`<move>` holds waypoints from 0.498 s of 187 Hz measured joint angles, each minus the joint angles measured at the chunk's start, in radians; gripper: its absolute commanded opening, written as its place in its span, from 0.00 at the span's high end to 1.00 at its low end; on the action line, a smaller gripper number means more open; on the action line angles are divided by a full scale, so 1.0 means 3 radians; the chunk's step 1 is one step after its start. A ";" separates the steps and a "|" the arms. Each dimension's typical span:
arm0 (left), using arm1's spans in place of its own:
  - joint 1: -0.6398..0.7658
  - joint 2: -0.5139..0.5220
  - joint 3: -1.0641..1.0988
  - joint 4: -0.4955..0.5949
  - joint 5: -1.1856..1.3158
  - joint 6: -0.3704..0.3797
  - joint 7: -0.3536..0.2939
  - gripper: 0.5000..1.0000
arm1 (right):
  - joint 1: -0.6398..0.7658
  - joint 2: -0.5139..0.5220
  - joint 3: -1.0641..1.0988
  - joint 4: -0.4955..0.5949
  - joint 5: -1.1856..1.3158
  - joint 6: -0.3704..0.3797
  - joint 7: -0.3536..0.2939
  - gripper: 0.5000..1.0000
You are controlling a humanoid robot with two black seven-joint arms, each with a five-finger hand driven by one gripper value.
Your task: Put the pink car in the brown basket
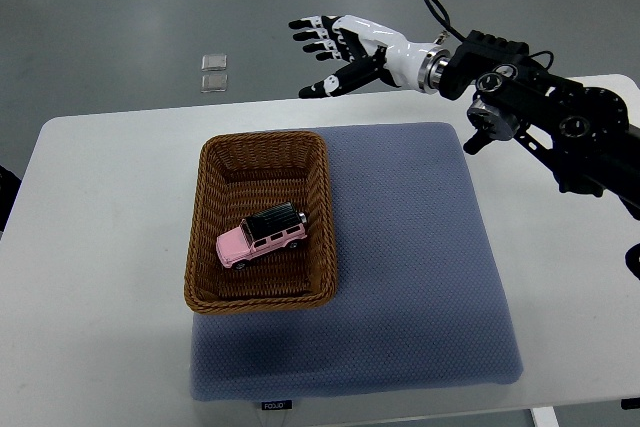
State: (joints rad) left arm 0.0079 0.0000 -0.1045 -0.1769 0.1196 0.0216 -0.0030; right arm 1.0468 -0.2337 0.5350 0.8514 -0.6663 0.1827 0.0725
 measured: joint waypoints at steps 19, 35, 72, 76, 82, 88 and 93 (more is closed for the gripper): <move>-0.0001 0.0000 0.0000 -0.0001 0.0000 0.0000 0.0000 0.00 | -0.0241 -0.0024 0.0329 -0.0169 0.0365 -0.0004 0.0002 0.19; -0.0001 0.0000 0.0000 -0.0001 0.0000 0.0000 0.0000 0.00 | -0.0447 -0.0027 0.0620 -0.0285 0.0601 -0.0017 0.0003 0.19; -0.0001 0.0000 -0.0003 -0.0001 0.0000 0.0000 0.0000 0.00 | -0.0878 0.0016 0.1288 -0.0527 0.1168 -0.0009 0.0018 0.19; 0.0000 0.0000 -0.0003 -0.0001 0.0000 0.0000 0.0000 0.00 | -0.0916 0.0021 0.1336 -0.0544 0.1223 -0.0006 0.0032 0.19; -0.0001 0.0000 -0.0004 -0.0001 0.0000 0.0000 0.0000 0.00 | -0.0981 0.0029 0.1411 -0.0571 0.1313 -0.0002 0.0067 0.19; -0.0001 0.0000 -0.0004 -0.0001 0.0000 0.0000 0.0000 0.00 | -0.1029 0.0036 0.1461 -0.0591 0.1387 0.0000 0.0104 0.19; 0.0000 0.0000 -0.0004 -0.0001 0.0000 0.0000 0.0000 0.00 | -0.1067 0.0046 0.1500 -0.0609 0.1457 0.0000 0.0140 0.19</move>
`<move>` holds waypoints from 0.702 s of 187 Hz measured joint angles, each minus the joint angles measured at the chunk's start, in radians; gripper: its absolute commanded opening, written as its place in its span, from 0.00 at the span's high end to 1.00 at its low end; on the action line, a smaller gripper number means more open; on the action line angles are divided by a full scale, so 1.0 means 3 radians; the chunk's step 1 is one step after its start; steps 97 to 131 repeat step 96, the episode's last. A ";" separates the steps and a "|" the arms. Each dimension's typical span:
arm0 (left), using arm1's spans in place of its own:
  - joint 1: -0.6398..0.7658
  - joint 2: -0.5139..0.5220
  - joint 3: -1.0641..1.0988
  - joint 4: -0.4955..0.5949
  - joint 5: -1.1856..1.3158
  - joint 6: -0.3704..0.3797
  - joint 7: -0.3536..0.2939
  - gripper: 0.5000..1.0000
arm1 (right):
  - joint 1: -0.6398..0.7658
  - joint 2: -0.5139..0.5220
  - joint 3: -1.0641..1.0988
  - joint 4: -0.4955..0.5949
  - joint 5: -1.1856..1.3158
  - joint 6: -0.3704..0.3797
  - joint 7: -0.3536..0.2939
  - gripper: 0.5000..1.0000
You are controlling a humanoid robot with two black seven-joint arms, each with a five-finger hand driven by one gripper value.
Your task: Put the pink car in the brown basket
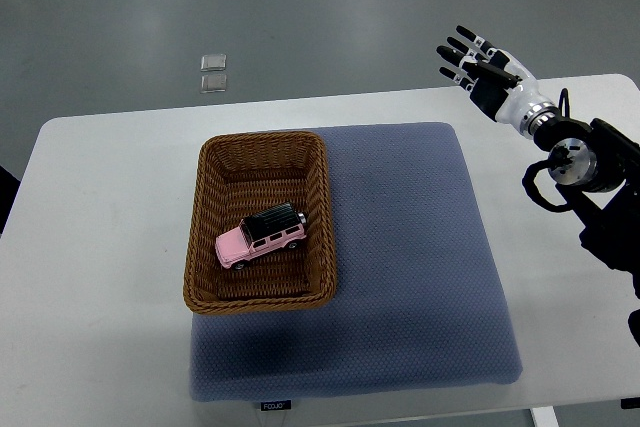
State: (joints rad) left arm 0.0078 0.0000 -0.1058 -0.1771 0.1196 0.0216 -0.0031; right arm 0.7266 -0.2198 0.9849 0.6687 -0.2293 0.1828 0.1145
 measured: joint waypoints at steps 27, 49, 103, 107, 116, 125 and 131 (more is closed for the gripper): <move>-0.0001 0.0000 -0.0001 0.0000 0.0000 0.0000 0.0000 0.00 | -0.0112 0.0100 0.0071 -0.0056 0.0342 -0.0006 0.0104 0.18; 0.0000 0.0000 0.0000 -0.0002 0.0000 0.0000 0.0000 0.00 | -0.0132 0.0135 0.0080 -0.0067 0.0445 -0.0033 0.0197 0.18; 0.0002 0.0000 -0.0001 -0.0001 0.0000 0.0003 0.0000 0.00 | -0.0127 0.0142 0.0065 -0.0067 0.0433 -0.0074 0.0256 0.18; 0.0002 0.0000 -0.0001 -0.0001 0.0000 0.0003 0.0000 0.00 | -0.0127 0.0142 0.0065 -0.0067 0.0433 -0.0074 0.0256 0.18; 0.0002 0.0000 -0.0001 -0.0001 0.0000 0.0003 0.0000 0.00 | -0.0127 0.0142 0.0065 -0.0067 0.0433 -0.0074 0.0256 0.18; 0.0002 0.0000 -0.0001 -0.0001 0.0000 0.0003 0.0000 0.00 | -0.0127 0.0142 0.0065 -0.0067 0.0433 -0.0074 0.0256 0.18; 0.0002 0.0000 -0.0001 -0.0001 0.0000 0.0003 0.0000 0.00 | -0.0127 0.0142 0.0065 -0.0067 0.0433 -0.0074 0.0256 0.18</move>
